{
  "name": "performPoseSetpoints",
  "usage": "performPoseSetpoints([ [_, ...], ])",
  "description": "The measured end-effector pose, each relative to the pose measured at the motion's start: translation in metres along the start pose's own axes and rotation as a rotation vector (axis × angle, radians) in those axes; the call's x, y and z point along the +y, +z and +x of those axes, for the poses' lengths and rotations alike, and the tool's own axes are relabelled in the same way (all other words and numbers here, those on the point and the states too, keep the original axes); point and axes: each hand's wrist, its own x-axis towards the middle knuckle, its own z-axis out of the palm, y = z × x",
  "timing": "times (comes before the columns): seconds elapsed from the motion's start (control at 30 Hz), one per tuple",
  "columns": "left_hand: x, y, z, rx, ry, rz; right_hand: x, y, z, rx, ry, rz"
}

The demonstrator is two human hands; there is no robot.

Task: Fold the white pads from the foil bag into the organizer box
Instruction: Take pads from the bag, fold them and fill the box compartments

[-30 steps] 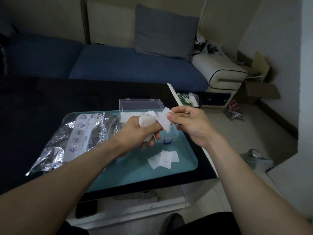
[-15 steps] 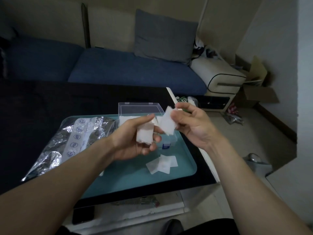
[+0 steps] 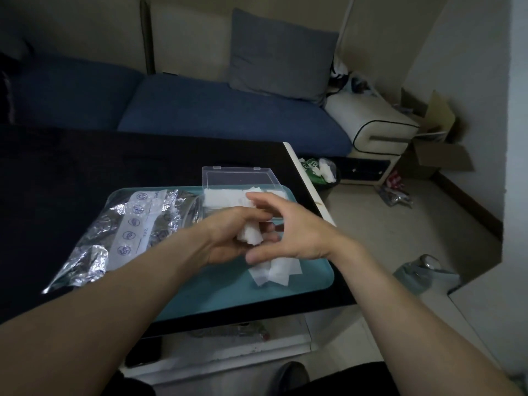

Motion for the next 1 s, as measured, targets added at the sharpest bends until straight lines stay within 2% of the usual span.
performPoseSetpoints([
  [0.07,-0.003,0.002,-0.003,0.131,0.026,0.291,0.008,-0.004,0.0,0.1,0.078,0.077],
  [0.1,-0.006,0.001,-0.003,0.196,0.048,0.5,0.015,-0.008,-0.001,0.134,0.129,0.035],
  [0.2,-0.014,-0.007,0.003,0.304,0.065,1.034,0.033,-0.01,-0.006,0.008,0.307,-0.251],
  [0.27,-0.02,-0.012,0.01,0.352,0.063,1.31,0.04,0.0,-0.006,-0.047,0.337,-0.384],
  [0.4,-0.037,-0.011,0.024,0.319,0.059,1.535,0.041,0.014,-0.003,-0.041,0.412,-0.536],
  [0.57,-0.045,-0.001,0.033,0.284,0.046,1.617,0.042,0.018,-0.006,-0.116,0.531,-0.512],
  [0.67,-0.046,0.004,0.033,0.273,0.02,1.629,0.044,0.016,-0.012,-0.065,0.528,-0.41],
  [0.73,-0.044,0.005,0.03,0.283,0.017,1.576,0.044,0.013,-0.015,-0.009,0.543,-0.232],
  [0.87,-0.033,0.002,0.018,0.273,0.004,1.239,0.05,-0.007,-0.023,0.128,0.523,0.14],
  [1.0,-0.017,-0.004,0.007,0.329,0.126,0.903,0.053,-0.026,-0.031,0.145,0.41,0.358],
])
